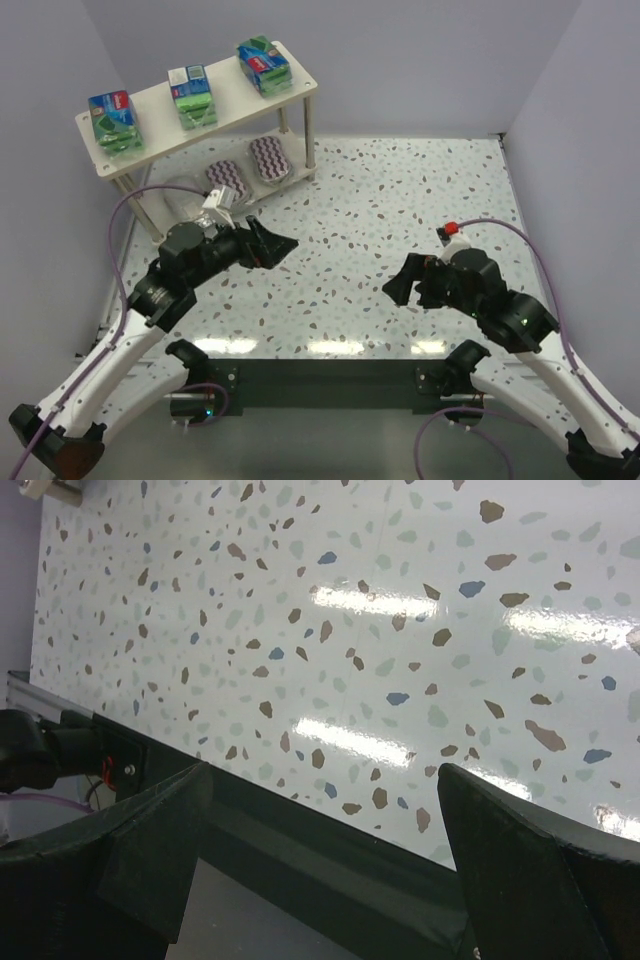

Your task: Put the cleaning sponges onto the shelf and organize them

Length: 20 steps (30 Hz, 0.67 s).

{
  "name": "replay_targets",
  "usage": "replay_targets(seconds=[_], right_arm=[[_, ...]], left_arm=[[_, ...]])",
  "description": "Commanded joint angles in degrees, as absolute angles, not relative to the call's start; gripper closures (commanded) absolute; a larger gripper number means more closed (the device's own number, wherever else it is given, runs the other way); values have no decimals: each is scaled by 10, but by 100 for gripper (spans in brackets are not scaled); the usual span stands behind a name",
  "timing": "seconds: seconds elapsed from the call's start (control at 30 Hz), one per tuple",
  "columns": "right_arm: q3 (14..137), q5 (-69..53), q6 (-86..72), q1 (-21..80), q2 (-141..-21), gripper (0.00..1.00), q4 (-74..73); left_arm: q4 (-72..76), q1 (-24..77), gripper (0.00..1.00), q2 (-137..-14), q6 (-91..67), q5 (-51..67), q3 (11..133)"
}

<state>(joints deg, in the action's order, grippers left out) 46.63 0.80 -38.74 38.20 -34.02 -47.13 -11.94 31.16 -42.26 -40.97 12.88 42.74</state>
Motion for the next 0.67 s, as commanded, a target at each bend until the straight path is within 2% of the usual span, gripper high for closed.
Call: replay_targets(seconds=[0.0, 0.63], right_arm=[[483, 29, -397, 381, -330, 2, -461], [489, 79, -397, 381, -289, 2, -468]], left_arm=[[-183, 313, 0, -398, -324, 175, 503], [-321, 313, 0, -350, -231, 121, 618]])
